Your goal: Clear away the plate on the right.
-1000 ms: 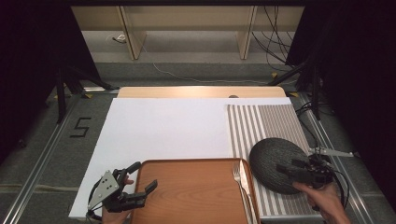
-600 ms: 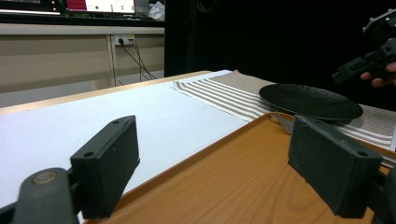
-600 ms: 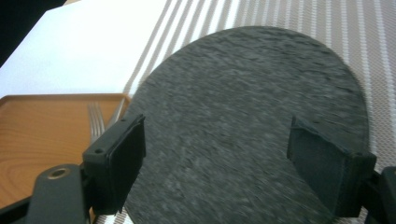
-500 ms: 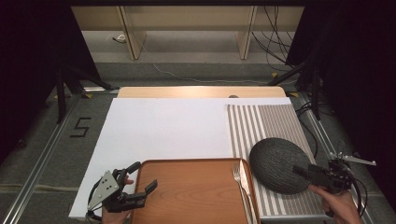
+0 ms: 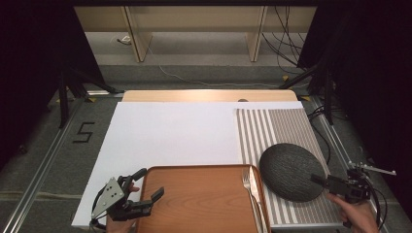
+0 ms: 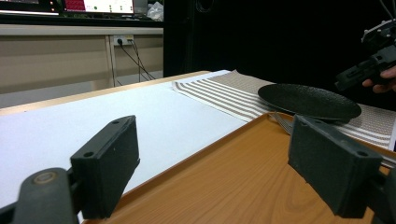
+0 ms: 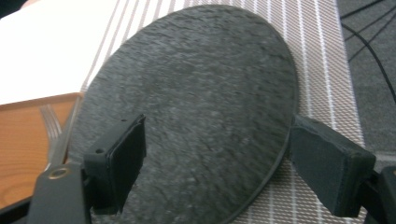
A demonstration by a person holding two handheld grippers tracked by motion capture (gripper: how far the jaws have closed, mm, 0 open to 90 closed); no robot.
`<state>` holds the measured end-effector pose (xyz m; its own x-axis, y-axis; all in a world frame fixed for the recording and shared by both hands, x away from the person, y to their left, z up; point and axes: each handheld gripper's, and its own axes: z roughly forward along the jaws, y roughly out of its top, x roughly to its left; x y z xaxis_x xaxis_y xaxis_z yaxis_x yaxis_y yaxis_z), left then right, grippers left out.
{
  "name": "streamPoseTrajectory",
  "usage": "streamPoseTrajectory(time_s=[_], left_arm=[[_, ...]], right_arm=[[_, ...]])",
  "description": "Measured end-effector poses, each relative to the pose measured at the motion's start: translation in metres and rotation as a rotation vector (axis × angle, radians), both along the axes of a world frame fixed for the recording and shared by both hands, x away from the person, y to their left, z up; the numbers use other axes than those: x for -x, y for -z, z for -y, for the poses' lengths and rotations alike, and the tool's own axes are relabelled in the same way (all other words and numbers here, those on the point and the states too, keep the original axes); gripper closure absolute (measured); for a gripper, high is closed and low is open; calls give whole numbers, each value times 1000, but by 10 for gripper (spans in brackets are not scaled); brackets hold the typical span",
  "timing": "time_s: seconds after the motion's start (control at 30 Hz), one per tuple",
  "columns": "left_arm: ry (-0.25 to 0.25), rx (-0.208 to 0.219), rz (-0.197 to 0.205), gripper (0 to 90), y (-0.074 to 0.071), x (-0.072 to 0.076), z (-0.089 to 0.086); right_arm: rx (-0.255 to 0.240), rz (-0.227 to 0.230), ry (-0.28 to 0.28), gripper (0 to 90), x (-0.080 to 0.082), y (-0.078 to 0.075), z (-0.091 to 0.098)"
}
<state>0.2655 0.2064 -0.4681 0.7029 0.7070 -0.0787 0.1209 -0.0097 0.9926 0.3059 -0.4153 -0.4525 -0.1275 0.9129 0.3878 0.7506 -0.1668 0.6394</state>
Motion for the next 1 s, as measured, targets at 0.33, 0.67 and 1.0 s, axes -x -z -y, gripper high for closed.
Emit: streamPoseTrajectory(time_s=[0.33, 0.67, 1.0], left_arm=[[-1, 0, 0, 161, 0, 0, 0], [1, -3, 0, 161, 0, 0, 0], [0, -2, -2, 161, 1, 0, 1]], right_arm=[[-13, -38, 23, 219, -2, 9, 10], [-32, -59, 23, 237, -5, 14, 13], [-74, -77, 20, 279, -9, 21, 16]])
